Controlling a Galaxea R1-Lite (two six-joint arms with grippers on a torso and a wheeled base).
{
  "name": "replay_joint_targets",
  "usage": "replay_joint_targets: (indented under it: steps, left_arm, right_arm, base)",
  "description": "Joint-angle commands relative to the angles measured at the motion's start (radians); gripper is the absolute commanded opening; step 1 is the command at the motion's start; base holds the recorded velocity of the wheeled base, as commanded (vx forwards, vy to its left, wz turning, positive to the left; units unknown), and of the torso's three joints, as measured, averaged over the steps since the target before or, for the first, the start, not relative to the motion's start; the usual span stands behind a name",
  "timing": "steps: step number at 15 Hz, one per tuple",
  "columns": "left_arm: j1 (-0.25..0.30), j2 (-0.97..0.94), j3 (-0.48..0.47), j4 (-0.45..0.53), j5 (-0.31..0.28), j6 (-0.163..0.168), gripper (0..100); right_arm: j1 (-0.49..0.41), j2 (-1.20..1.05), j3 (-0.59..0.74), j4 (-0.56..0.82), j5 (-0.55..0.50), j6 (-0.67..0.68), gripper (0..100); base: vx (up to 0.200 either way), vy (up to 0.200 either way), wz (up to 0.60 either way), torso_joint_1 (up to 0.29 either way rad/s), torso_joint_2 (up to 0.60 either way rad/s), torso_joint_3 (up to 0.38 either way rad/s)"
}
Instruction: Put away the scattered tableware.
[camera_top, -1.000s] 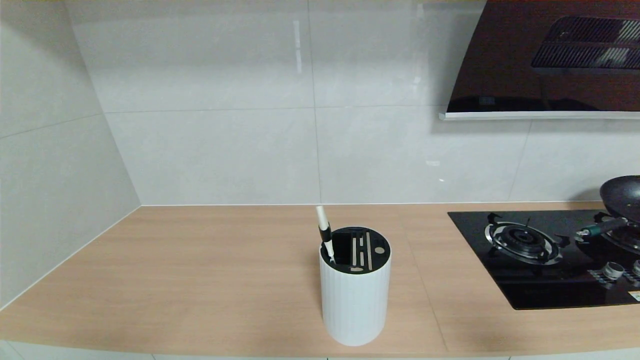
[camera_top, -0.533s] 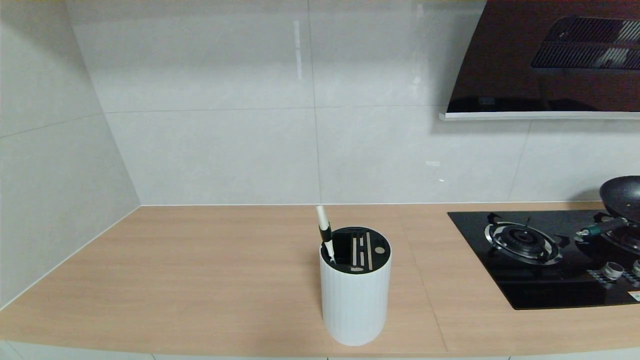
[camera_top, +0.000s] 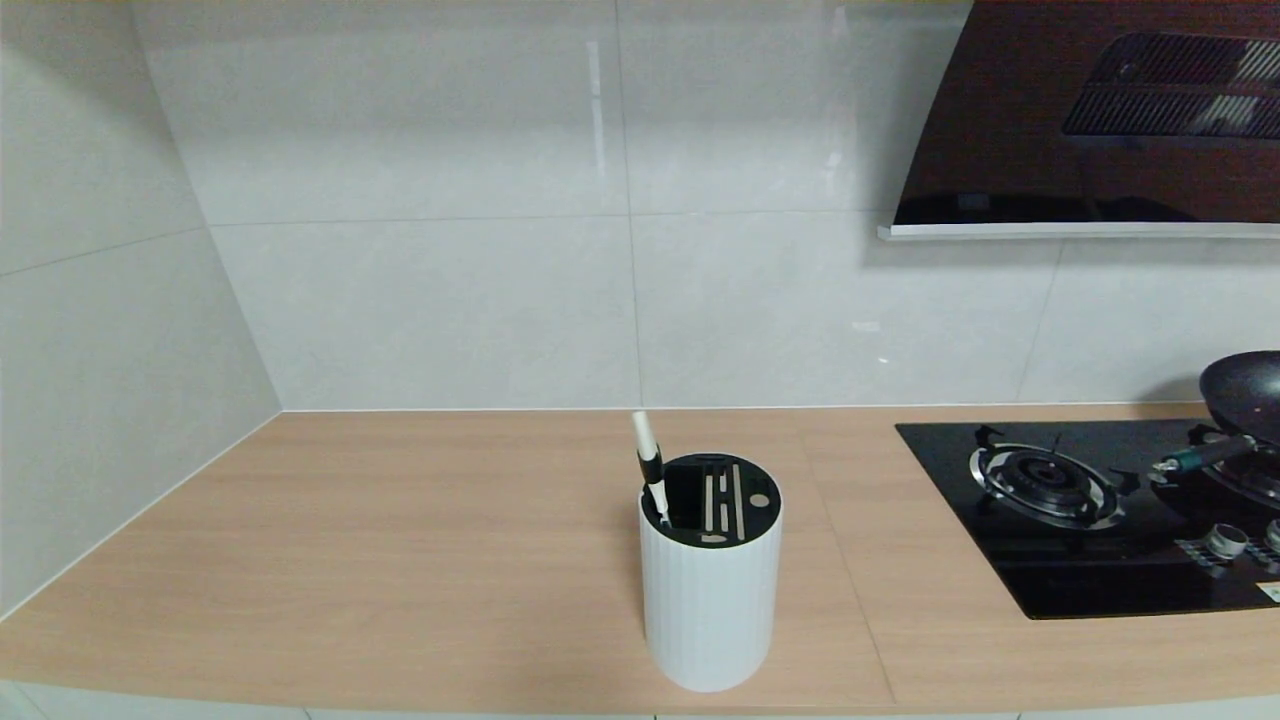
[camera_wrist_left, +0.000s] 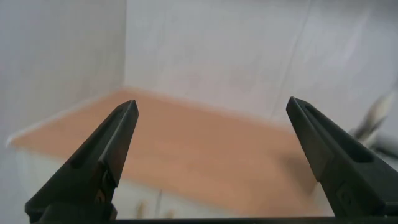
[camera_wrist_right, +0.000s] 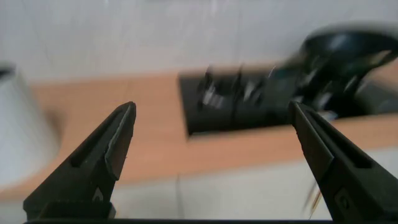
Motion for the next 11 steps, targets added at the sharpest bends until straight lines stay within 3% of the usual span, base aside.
replay_joint_targets:
  steps: [1, 3, 4, 5, 6, 7, 11]
  left_arm:
    - [-0.001, -0.002, 0.1, -0.078, -0.017, 0.012, 100]
    - [-0.001, -0.002, 0.105, -0.079, -0.063, 0.012, 100]
    - [-0.001, -0.002, 0.106, -0.078, -0.15, 0.021, 100]
    - [-0.001, -0.002, 0.106, -0.059, -0.216, 0.062, 100]
    - [-0.001, -0.002, 0.106, -0.038, -0.258, 0.131, 100]
    - [-0.001, -0.002, 0.106, -0.038, -0.262, 0.145, 100]
    - [-0.004, -0.002, 0.106, -0.038, -0.261, 0.127, 100]
  right_arm:
    - [0.0, -0.002, 0.005, 0.003, 0.057, 0.001, 100]
    - [0.0, -0.001, 0.004, 0.057, 0.143, -0.016, 100]
    - [0.006, -0.002, 0.005, 0.045, 0.14, -0.019, 100]
    - [0.006, -0.002, 0.005, 0.045, 0.139, -0.017, 100]
    - [0.006, -0.002, 0.005, 0.045, 0.139, -0.016, 100]
    - [0.006, -0.002, 0.005, 0.045, 0.139, -0.016, 100]
    - [0.006, -0.002, 0.005, 0.045, 0.14, -0.016, 100]
  base:
    - [0.0, 0.0, 0.0, 0.0, 0.0, 0.0]
    - [0.0, 0.0, 0.0, 0.0, 0.0, 0.0]
    - [0.0, 0.0, 0.0, 0.0, 0.0, 0.0]
    - [0.0, 0.0, 0.0, 0.0, 0.0, 0.0]
    - [0.0, 0.0, 0.0, 0.0, 0.0, 0.0]
    - [0.0, 0.0, 0.0, 0.0, 0.0, 0.0]
    - [0.0, 0.0, 0.0, 0.0, 0.0, 0.0]
